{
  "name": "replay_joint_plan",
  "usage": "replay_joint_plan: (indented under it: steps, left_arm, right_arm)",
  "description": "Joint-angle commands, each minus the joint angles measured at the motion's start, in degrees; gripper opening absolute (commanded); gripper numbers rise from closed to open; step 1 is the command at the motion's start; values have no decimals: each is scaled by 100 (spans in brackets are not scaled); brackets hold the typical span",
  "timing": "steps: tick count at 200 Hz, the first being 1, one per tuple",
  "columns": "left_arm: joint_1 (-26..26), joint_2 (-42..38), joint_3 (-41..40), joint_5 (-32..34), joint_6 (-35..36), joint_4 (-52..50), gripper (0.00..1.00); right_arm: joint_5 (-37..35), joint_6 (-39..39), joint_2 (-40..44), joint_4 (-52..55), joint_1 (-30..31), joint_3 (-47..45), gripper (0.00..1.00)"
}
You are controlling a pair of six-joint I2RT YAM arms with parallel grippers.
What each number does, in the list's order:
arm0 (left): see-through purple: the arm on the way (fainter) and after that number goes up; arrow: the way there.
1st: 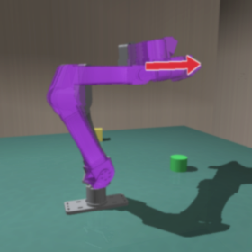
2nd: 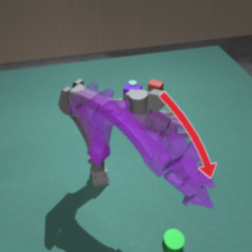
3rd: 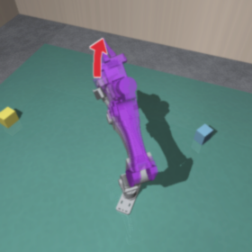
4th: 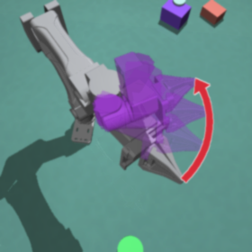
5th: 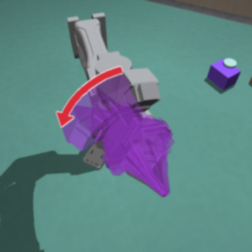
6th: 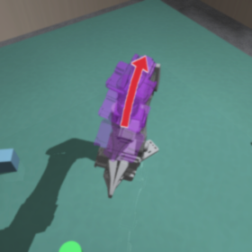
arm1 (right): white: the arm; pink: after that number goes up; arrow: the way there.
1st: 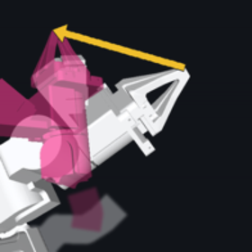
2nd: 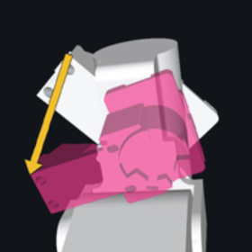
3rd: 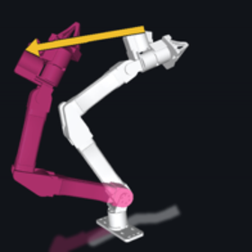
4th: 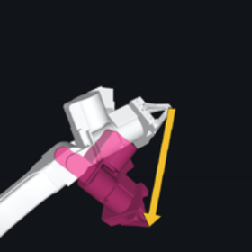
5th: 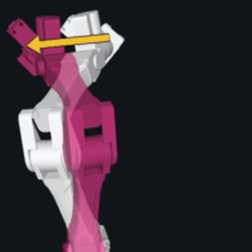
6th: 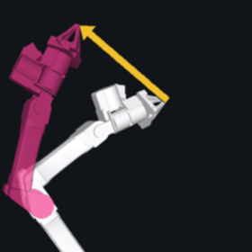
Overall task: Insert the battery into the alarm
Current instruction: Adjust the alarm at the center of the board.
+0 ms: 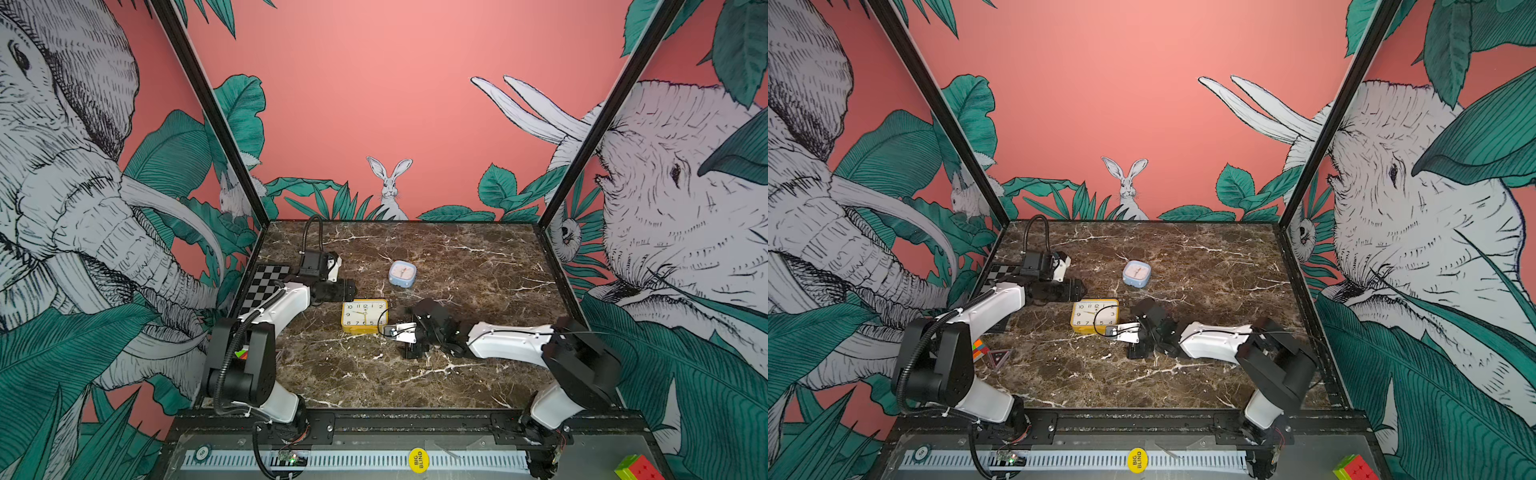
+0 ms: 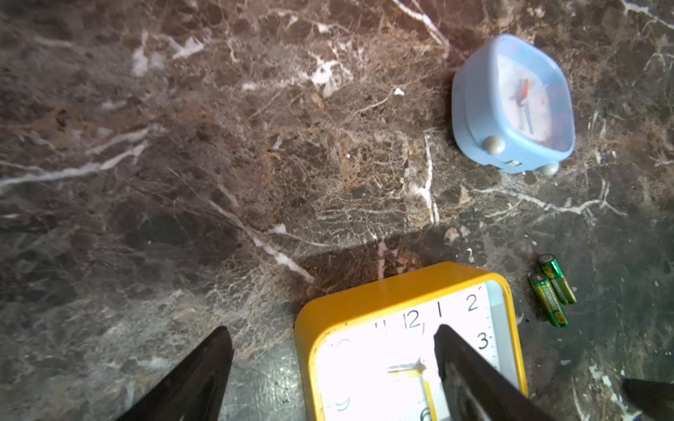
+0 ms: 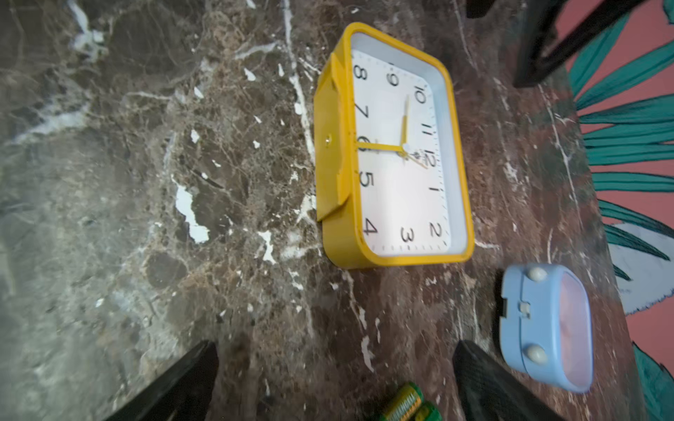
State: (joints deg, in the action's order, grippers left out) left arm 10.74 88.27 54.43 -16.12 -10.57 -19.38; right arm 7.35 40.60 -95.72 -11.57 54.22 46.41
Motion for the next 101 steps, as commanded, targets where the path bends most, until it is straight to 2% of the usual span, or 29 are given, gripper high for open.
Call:
replay_joint_plan:
  steps: [1,29,50,101]
  left_arm:
    - [31,149,164,-188,-126,-250,88]
    - [112,425,219,-376,-130,-242,89]
    - [203,623,369,-477,-73,-292,90]
    - [327,858,517,-914,53,-290,90]
  right_arm:
    - [-211,335,-459,-589,148,351,99]
    - [-312,186,-1059,-1024,228,775,99]
    - [-696,-82,-1390,-1333,228,971,99]
    - [-1348,-261,-1403,-1294,99,921,99]
